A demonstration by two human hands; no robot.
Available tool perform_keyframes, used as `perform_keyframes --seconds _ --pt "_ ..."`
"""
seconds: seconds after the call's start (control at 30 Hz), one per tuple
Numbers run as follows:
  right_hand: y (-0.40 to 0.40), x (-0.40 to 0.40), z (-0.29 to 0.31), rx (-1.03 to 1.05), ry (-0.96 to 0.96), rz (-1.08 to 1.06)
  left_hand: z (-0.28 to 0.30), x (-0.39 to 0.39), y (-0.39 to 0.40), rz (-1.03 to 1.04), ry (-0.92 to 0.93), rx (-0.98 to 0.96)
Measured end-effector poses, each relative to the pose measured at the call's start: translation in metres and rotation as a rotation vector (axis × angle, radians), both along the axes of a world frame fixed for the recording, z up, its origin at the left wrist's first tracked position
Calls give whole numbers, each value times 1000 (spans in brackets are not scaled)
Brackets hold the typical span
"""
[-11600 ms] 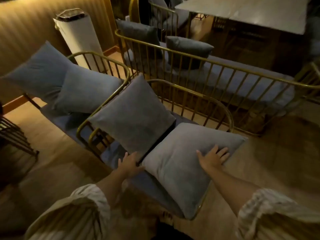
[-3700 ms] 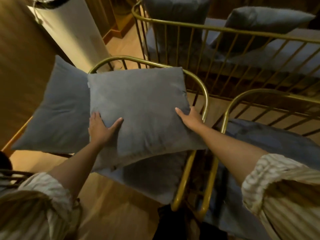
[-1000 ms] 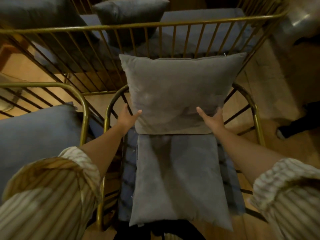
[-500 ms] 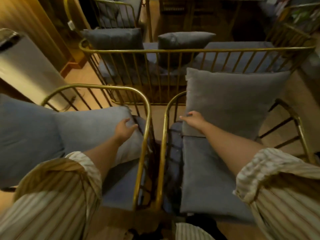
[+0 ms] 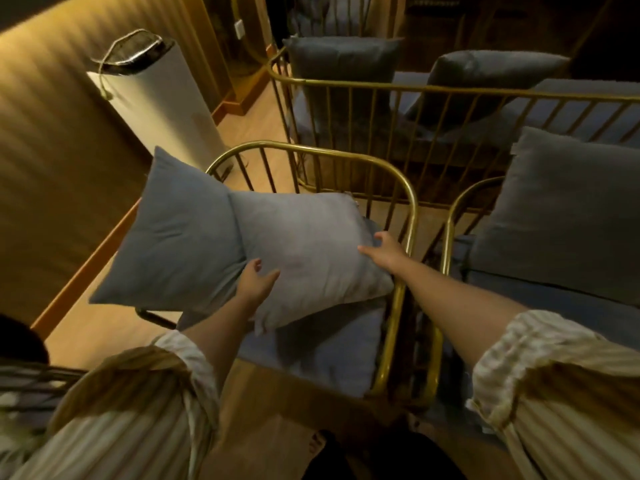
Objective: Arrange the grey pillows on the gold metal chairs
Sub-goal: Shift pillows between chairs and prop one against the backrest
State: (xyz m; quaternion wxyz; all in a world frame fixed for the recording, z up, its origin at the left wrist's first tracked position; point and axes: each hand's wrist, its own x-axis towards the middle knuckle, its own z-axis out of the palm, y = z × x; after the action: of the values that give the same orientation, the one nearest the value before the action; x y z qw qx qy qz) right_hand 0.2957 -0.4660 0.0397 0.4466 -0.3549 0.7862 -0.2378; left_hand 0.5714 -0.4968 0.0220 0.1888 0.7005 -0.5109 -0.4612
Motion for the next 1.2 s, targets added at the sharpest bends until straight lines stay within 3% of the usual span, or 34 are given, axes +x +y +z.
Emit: perform_keyframes --seconds 0.33,0.57,0.73,1.0,1.2 --pt "-41 -5 -77 110 -34 -3 -68 15 -32 -5 -105 98" --pt "-89 -17 -149 171 -118 11 -135 12 -78 98 -92 111" --pt "-116 -26 -196 145 -120 -107 -159 -8 -90 128 -256 135" --pt "-113 -55 -248 185 -393 -373 -188 3 -87 219 -216 -51" --pt "-98 -46 -212 84 -484 -350 -152 15 -83 304 -194 -237"
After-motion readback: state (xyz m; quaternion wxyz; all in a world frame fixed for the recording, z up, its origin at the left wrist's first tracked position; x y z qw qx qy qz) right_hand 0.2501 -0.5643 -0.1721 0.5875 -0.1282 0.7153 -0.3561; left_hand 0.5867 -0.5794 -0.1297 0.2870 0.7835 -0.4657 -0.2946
